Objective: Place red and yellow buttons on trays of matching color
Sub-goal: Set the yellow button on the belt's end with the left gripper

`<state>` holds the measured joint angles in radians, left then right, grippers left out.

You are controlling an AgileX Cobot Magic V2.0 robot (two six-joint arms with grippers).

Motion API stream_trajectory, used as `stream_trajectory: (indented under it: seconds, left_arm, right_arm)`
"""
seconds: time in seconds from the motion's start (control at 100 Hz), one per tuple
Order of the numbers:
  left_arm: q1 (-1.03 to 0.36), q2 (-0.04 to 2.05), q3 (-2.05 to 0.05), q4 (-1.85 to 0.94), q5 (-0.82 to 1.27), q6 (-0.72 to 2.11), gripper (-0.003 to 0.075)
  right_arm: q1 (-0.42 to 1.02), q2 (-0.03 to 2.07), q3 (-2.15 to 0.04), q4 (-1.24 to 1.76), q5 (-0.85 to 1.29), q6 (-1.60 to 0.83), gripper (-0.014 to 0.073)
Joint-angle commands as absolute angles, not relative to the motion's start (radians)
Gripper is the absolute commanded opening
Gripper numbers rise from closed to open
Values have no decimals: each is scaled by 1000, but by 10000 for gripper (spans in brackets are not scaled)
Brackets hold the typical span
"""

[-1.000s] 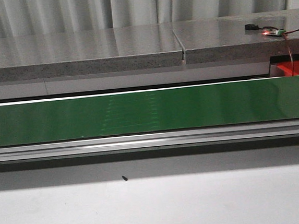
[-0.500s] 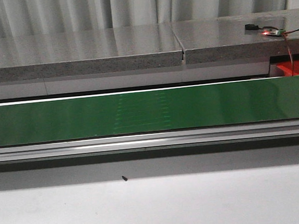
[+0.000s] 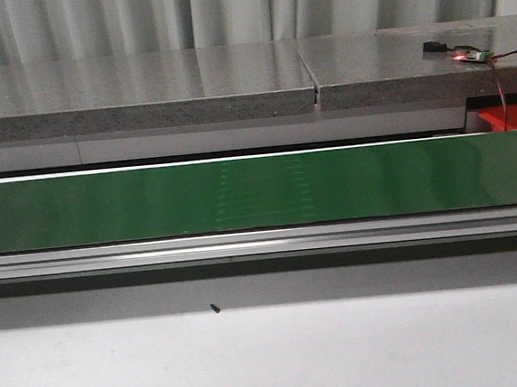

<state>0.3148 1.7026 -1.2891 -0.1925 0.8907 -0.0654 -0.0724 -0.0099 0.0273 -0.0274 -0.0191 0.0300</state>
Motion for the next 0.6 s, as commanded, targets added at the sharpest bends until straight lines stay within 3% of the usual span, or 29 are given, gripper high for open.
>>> stream_trajectory:
  seconds: [0.0,0.1,0.31,0.59]
  left_arm:
    - [307,1666,-1333,-211,876,-74,529]
    - [299,1655,-1357,-211,880,-57,633]
    - [292,1574,-1367,-220,849,-65,598]
    - [409,1557,-1367,-221,906,-100,585]
  right_arm:
    - [-70,-31,13,-39,-93,27,-67]
    - [-70,-31,13,-39,-93,27,-67]
    - [-70,-31,13,-39,-93,27,-67]
    - [-70,-31,13,-39,-93,27,-67]
